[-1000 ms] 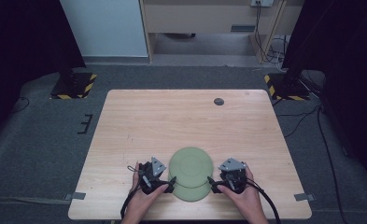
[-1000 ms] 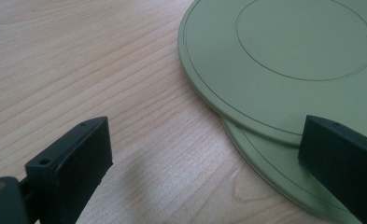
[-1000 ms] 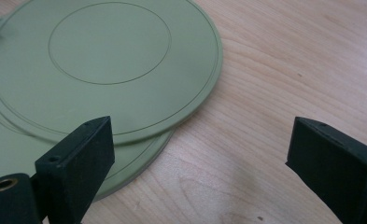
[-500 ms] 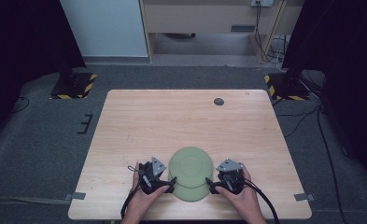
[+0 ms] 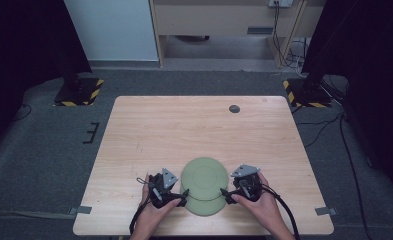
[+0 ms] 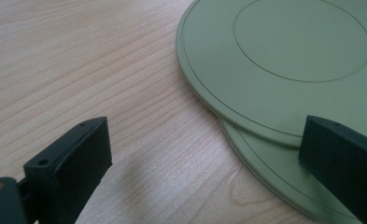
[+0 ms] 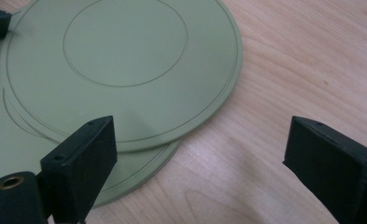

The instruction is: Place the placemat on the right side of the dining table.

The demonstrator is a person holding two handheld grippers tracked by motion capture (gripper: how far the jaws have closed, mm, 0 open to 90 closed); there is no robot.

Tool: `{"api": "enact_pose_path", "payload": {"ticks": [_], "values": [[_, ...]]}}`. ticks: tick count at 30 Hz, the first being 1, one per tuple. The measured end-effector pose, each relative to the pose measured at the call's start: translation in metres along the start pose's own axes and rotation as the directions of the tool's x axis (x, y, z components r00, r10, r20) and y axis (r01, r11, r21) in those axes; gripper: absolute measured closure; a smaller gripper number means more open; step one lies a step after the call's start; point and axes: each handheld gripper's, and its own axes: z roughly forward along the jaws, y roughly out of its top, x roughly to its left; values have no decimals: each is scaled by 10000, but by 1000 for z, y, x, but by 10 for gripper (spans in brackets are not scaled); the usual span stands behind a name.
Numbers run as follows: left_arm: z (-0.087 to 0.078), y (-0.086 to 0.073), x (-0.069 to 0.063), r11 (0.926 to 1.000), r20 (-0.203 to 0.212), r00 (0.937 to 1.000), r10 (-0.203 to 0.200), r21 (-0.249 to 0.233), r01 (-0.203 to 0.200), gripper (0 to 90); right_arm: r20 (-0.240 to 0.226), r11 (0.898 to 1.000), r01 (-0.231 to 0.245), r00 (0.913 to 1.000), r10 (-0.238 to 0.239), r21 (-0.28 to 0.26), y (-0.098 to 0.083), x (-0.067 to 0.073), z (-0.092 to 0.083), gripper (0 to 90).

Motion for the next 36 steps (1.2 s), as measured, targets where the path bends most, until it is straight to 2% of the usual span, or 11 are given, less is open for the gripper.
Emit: {"api": "enact_pose_path", "payload": {"ticks": [5, 15, 19, 22, 26, 31, 33, 36], "values": [[-1, -1, 1, 10000, 30, 10000, -15, -36, 15, 22, -358, 9988, 234, 9991, -219, 430, 19, -13, 0, 103], [0, 0, -1, 10000, 47, 10000, 47, -11, -47, 22, -945, 9948, 210, 9955, -116, 995, 49, -35, 11, 86], [0, 0, -2, 10000, 50, 10000, 81, -9, -81, 23, -985, 9912, 354, 9949, -228, 1276, 63, -42, 14, 115], [0, 0, -3, 9999, 55, 9999, 139, -11, -139, 23, -1186, 9904, 270, 9929, -108, 1352, 73, -47, 16, 147], [0, -1, -3, 9998, 76, 9998, 201, -28, -200, 22, -1708, 9902, 213, 9853, 27, 1384, 84, -51, 20, 173], [0, -1, -3, 9999, 81, 9999, 125, -35, -125, 17, -1975, 9892, 56, 9800, 236, 1462, 92, -53, 32, 179], [1, -1, -3, 9999, 78, 9999, 110, -41, -110, 15, -2010, 9880, 92, 9793, 223, 1541, 94, -54, 37, 206], [1, -1, -3, 10000, 94, 9999, 80, -40, -79, 13, -2266, 9863, -78, 9729, 455, 1646, 94, -55, 47, 270]]}}
